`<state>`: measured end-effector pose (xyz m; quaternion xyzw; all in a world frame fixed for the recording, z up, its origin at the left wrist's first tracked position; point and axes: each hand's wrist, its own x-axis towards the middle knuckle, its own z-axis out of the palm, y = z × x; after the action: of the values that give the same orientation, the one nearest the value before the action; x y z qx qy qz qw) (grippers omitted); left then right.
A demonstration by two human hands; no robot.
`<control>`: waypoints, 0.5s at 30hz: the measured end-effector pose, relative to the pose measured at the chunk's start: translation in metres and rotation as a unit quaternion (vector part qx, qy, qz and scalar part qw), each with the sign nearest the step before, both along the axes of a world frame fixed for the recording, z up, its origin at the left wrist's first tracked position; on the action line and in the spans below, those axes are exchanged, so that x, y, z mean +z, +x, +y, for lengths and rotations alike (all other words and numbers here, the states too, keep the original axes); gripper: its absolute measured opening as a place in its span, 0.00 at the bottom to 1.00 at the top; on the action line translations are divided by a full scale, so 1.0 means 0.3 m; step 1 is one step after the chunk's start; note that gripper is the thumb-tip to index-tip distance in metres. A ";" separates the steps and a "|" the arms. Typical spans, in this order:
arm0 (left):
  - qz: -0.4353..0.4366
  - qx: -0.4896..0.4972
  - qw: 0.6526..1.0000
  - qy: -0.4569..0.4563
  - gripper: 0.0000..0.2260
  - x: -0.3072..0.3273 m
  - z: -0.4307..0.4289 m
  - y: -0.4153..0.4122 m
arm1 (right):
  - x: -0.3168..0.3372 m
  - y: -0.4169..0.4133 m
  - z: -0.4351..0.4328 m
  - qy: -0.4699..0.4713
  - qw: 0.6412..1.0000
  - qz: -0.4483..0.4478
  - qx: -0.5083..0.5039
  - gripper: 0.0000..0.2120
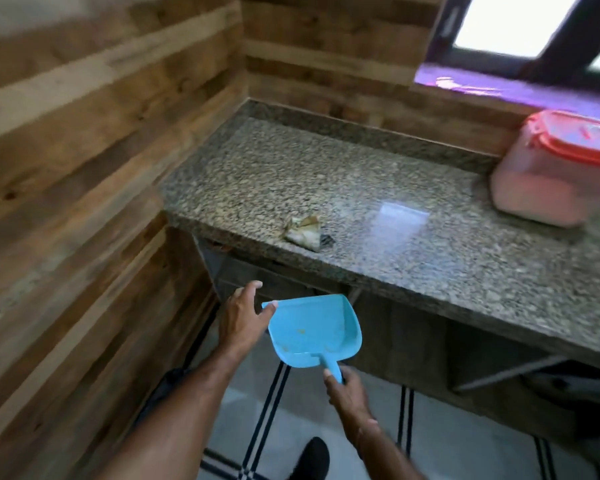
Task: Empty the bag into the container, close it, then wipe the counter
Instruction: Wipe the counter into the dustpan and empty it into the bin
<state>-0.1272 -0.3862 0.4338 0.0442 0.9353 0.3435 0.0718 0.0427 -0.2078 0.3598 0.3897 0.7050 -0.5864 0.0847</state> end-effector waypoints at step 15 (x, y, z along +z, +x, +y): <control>-0.011 -0.075 0.995 -0.061 0.27 -0.035 0.371 -0.313 | -0.072 -0.187 0.194 -0.008 0.999 -0.020 -0.035 0.04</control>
<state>-0.2212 -0.2749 0.4232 0.1059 0.9476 0.2803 0.1103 -0.0135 -0.1495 0.3381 0.4253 0.6844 -0.5867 0.0815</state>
